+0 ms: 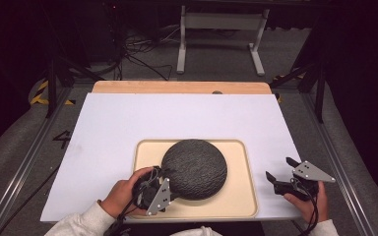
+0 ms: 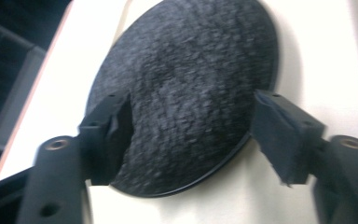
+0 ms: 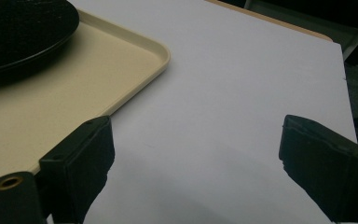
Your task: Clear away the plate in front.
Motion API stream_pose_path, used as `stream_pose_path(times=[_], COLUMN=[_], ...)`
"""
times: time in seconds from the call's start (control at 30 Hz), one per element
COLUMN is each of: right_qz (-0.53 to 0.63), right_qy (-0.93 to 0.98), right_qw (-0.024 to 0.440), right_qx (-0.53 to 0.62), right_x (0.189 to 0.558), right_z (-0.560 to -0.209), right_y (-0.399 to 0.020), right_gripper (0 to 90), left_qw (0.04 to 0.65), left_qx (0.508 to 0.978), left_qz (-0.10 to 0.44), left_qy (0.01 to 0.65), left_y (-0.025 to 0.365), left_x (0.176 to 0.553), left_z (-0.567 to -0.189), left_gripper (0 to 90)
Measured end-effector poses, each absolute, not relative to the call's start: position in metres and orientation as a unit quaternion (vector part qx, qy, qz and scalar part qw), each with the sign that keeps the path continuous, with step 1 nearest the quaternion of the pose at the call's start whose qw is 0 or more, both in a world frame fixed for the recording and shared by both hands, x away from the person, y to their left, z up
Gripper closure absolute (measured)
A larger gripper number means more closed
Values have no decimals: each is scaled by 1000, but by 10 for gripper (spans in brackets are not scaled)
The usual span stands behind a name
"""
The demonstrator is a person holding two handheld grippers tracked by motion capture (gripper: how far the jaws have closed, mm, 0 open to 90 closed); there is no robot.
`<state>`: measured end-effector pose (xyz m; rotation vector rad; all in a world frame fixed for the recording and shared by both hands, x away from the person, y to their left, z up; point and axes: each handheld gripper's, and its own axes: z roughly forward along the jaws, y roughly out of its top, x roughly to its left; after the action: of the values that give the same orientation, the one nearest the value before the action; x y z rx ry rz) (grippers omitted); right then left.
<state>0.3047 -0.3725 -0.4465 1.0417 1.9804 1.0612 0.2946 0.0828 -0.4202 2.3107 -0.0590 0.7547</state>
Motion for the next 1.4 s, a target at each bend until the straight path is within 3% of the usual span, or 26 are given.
stream_pose_path(times=[0.27,0.47,0.83,1.4], right_qz=[403,399,395,392], right_qy=[759,760,763,765], right_qw=[328,330,332,335], right_qx=[394,393,390,385], right_x=[305,305,305,304], right_z=[-447,-448,-448,-448], right_y=[-372,-371,-370,-368], right_gripper=[110,110,111,111], left_qw=[363,362,369,353], left_qx=[888,890,872,873], left_qz=[282,276,317,314], left_qy=[12,18,54,121], left_y=[97,110,133,176], left_x=[310,321,330,345], left_z=[-414,-414,-410,-413], left_gripper=[154,144,149,129])
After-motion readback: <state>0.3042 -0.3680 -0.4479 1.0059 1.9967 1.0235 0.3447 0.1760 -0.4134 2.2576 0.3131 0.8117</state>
